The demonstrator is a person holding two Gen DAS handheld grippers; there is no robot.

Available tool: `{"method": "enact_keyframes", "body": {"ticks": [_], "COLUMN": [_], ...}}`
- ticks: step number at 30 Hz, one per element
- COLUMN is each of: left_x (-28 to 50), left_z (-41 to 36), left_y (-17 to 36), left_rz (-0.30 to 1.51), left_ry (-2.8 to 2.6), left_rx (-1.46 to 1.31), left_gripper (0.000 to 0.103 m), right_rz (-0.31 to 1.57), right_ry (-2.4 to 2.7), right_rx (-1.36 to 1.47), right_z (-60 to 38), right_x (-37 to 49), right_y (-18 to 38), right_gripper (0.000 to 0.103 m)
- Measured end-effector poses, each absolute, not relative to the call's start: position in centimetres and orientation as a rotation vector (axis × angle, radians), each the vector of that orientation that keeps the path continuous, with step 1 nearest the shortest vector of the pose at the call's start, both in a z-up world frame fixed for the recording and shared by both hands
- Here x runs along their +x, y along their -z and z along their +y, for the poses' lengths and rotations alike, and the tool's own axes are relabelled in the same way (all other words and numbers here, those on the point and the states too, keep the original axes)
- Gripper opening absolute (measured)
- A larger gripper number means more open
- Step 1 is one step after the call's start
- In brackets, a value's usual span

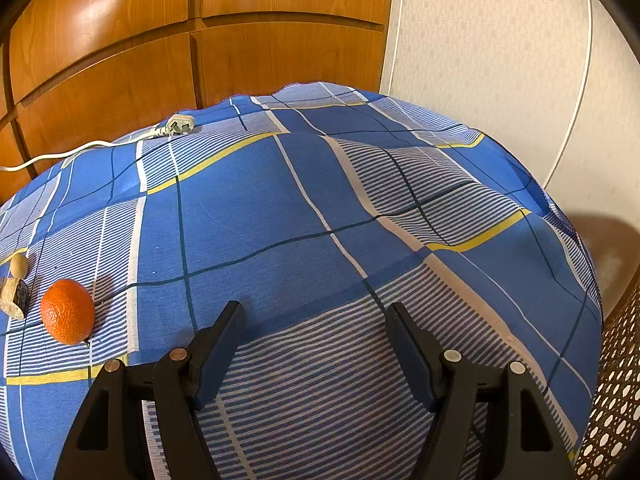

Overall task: Organize fruits
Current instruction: 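Carry the dark fruit into the tray and open the left tool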

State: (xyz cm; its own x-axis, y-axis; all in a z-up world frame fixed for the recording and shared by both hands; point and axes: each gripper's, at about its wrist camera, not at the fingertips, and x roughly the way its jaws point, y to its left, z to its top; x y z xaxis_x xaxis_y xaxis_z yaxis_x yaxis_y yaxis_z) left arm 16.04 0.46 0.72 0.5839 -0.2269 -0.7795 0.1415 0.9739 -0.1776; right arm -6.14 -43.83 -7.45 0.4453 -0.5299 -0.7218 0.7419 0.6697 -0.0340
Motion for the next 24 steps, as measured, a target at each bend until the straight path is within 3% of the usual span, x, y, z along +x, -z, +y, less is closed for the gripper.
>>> {"method": "enact_keyframes", "body": {"ticks": [11,15,24], "left_x": [17.2,16.4,13.4], "left_z": [2.4,2.3,1.7], "left_y": [1.7,1.7,0.7], "left_rz": [0.948,0.919,0.86], "left_ry": [0.142,0.147,0.104], "left_rx": [-0.102,-0.098,-0.068], "left_gripper": [0.044,0.053,0.055], "right_rz": [0.772,0.772,0.772], "right_ry": [0.805,0.805,0.805], "right_rx": [0.307,0.307,0.307], "right_z": [-43.8,-43.8,-43.8], "right_x": [-6.1,-6.1,-6.2], "right_y": [7.4,7.4,7.4], "right_gripper": [0.074,0.074,0.074]}}
